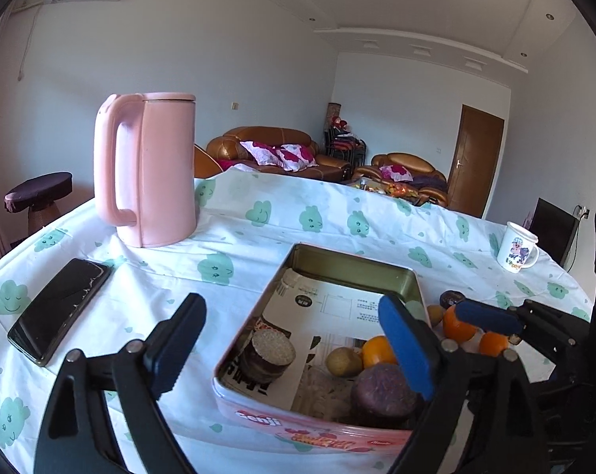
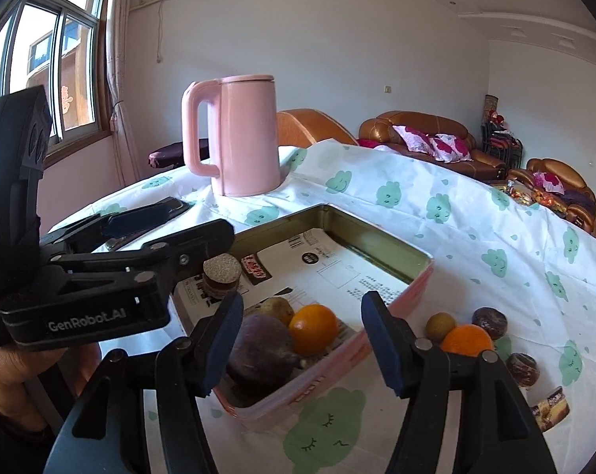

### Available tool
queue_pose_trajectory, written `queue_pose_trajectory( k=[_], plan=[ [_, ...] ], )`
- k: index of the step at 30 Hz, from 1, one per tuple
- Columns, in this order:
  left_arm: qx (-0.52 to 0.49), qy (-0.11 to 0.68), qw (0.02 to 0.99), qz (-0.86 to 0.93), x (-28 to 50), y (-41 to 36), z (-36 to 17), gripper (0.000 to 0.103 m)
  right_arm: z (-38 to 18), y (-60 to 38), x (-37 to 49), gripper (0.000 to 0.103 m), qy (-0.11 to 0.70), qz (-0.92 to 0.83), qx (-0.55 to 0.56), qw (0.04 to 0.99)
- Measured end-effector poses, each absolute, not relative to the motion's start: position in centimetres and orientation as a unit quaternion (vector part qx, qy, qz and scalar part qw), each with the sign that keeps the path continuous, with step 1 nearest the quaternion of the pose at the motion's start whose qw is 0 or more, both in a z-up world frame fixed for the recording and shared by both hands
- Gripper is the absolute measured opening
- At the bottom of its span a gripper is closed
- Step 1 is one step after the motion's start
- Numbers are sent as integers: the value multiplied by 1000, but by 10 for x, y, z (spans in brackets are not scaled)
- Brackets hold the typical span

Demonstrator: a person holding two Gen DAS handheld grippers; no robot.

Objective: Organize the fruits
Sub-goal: 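Grasp the layered cake slice with the right tool while the left tool grasps an orange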

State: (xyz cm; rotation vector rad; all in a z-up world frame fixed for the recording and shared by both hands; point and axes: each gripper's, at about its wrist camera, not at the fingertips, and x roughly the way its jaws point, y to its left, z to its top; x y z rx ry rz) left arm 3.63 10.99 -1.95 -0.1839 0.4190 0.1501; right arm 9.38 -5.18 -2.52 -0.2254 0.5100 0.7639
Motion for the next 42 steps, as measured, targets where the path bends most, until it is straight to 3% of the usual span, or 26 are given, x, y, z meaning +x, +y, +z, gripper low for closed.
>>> queue_pose_trajectory(
  k=[10,26,30,33,38,39,41,42],
  plan=[
    [-49,211,976,1,52,40,-10,91,-23,-159,123,72,243,220,-117,938],
    [2,285,954,-97,97,-63,-33,89,-51,-232,166,71,359,184,-55,913],
    [4,310,944,-114,108,-72,-38,77,-56,-232,171,58,378,198,-45,903],
    [7,332,935,-128,116,-77,-43,67,-58,-229,172,56,383,209,-48,899],
    [11,348,927,-139,120,-82,-46,60,-64,-214,173,56,401,232,-76,883],
    [13,347,927,-140,120,-83,-46,60,-65,-213,174,53,405,235,-79,880],
    [17,349,926,-143,120,-85,-47,60,-66,-213,175,38,409,234,-79,879],
    [19,352,925,-143,121,-86,-47,60,-66,-214,175,36,409,231,-76,880]
  ],
)
